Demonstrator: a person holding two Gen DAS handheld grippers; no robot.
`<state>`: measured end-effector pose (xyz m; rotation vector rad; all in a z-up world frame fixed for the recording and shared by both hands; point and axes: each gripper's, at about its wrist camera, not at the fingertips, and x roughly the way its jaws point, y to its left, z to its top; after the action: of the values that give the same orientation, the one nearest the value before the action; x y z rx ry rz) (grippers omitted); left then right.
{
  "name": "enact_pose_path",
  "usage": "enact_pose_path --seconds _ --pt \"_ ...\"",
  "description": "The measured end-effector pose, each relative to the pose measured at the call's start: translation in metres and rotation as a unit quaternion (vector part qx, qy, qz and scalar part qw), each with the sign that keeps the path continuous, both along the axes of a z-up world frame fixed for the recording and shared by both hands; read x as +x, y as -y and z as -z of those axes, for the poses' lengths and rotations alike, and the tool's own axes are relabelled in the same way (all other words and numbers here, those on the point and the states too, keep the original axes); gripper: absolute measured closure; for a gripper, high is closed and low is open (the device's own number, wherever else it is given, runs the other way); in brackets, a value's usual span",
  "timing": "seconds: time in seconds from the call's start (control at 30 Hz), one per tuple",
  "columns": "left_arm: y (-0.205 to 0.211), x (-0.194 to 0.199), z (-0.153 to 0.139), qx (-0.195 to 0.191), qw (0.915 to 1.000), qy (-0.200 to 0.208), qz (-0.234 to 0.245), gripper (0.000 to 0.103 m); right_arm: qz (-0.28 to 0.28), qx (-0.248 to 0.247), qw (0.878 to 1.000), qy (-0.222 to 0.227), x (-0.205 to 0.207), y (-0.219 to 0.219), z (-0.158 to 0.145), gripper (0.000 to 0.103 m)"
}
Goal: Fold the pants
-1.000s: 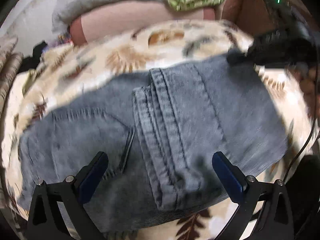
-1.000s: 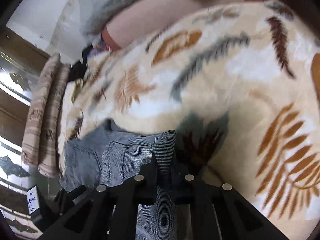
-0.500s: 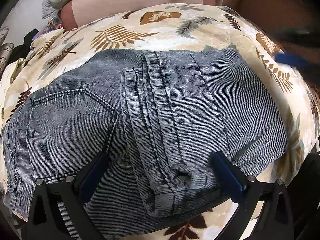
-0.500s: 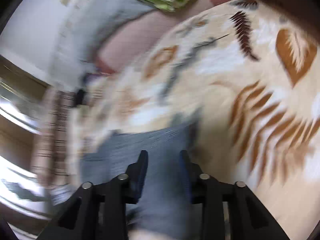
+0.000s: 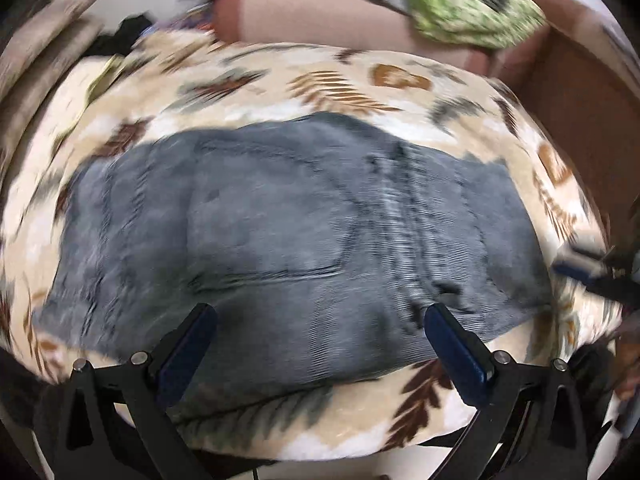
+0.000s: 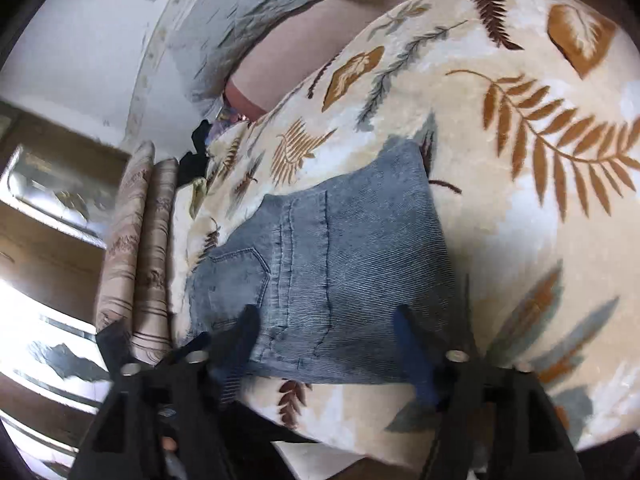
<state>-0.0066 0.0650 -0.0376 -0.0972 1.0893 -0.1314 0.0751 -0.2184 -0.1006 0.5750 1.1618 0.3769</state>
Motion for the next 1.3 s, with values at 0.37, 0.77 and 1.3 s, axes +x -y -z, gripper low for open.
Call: enact_pose_path --seconds 0.37,0.77,1.3 --pt "-0.093 -0.017 0.000 -0.074 0.9890 -0.004 -0.128 0.000 -0.058 -0.040 0.995 0.077 -0.005 -0.049 -0.063 0.028" --pt "-0.087 -0.022 -0.006 -0.055 0.9924 0.002 -0.111 0.000 -0.200 -0.154 0.962 0.103 -0.006 -0.137 -0.016 0.057" --pt "-0.066 -0.012 -0.008 -0.044 0.9949 -0.001 -0.091 0.000 -0.189 -0.018 0.979 0.070 -0.012 -0.113 0.017 0.085"
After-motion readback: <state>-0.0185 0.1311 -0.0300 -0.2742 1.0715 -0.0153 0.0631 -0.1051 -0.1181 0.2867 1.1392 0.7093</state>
